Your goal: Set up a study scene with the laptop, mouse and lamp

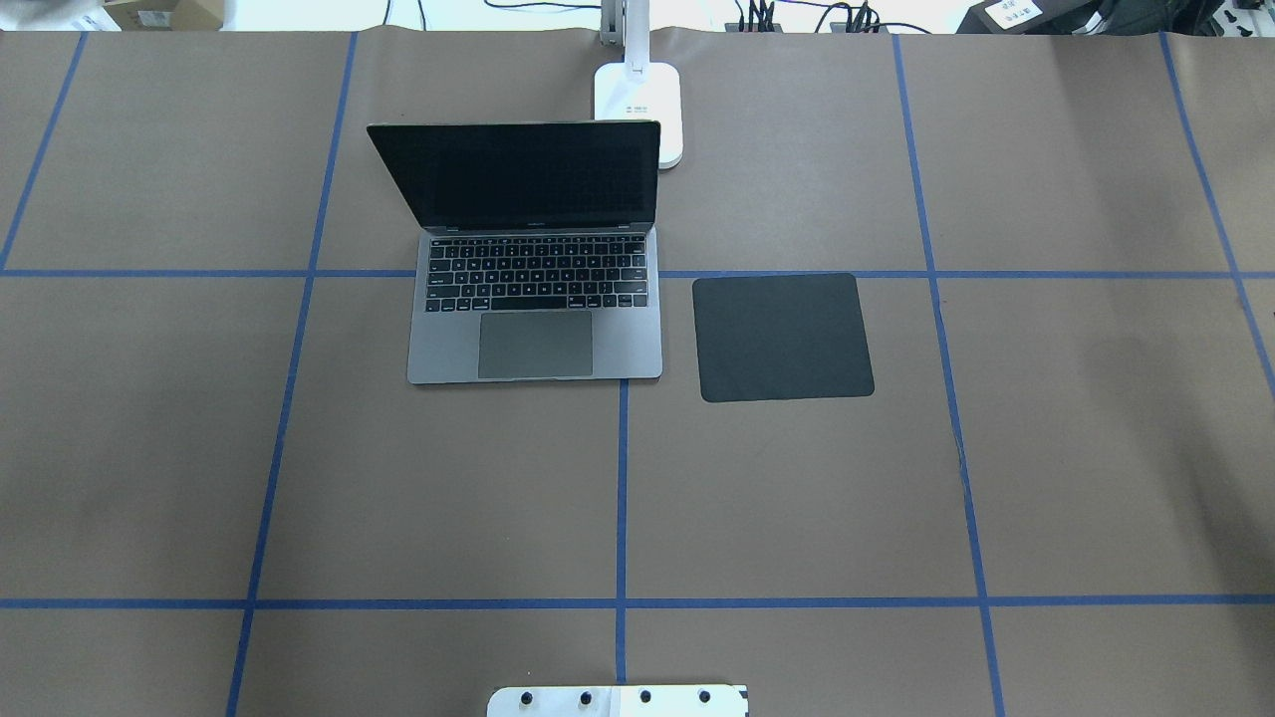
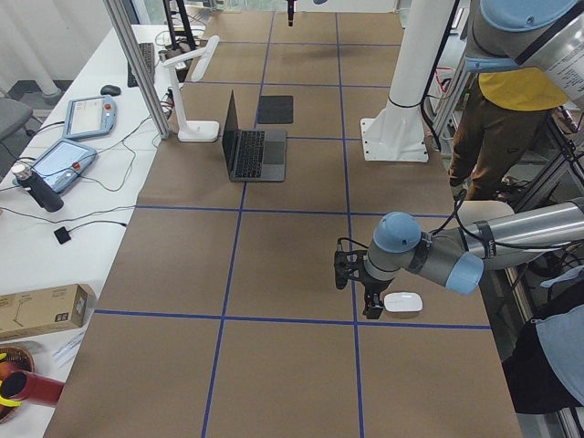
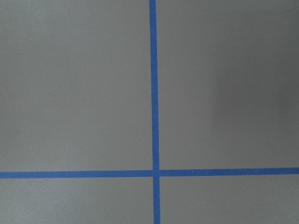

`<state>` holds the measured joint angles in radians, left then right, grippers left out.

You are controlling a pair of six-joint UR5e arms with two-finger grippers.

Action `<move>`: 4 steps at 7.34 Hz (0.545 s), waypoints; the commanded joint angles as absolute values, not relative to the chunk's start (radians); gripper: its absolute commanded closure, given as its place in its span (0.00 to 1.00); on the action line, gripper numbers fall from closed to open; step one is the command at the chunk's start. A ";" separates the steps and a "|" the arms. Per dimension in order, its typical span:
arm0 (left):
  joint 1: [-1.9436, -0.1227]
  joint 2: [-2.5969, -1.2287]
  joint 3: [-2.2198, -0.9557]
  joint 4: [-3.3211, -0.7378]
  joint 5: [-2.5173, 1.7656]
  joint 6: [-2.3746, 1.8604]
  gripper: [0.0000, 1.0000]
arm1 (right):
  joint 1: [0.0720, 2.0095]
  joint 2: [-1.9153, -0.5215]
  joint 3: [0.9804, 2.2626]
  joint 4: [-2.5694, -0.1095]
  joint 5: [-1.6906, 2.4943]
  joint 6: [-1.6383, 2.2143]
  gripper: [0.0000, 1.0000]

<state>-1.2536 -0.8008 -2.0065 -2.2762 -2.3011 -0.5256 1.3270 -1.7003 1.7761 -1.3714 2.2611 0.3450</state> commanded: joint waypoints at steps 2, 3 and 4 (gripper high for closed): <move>-0.958 -0.801 -2.005 -2.445 -2.199 -0.900 0.00 | 1.327 -1.698 1.773 -1.370 2.261 0.345 0.00; -0.919 -0.798 -1.994 -2.457 -2.177 -0.905 0.00 | 1.327 -1.697 1.773 -1.370 2.261 0.345 0.00; -0.911 -0.779 -1.982 -2.492 -2.177 -0.908 0.00 | 1.327 -1.697 1.773 -1.370 2.261 0.345 0.00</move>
<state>-0.9511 -0.7942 -1.9951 -2.4531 -2.1956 -0.8842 1.3269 -1.6972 1.7734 -1.3699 2.2611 0.3452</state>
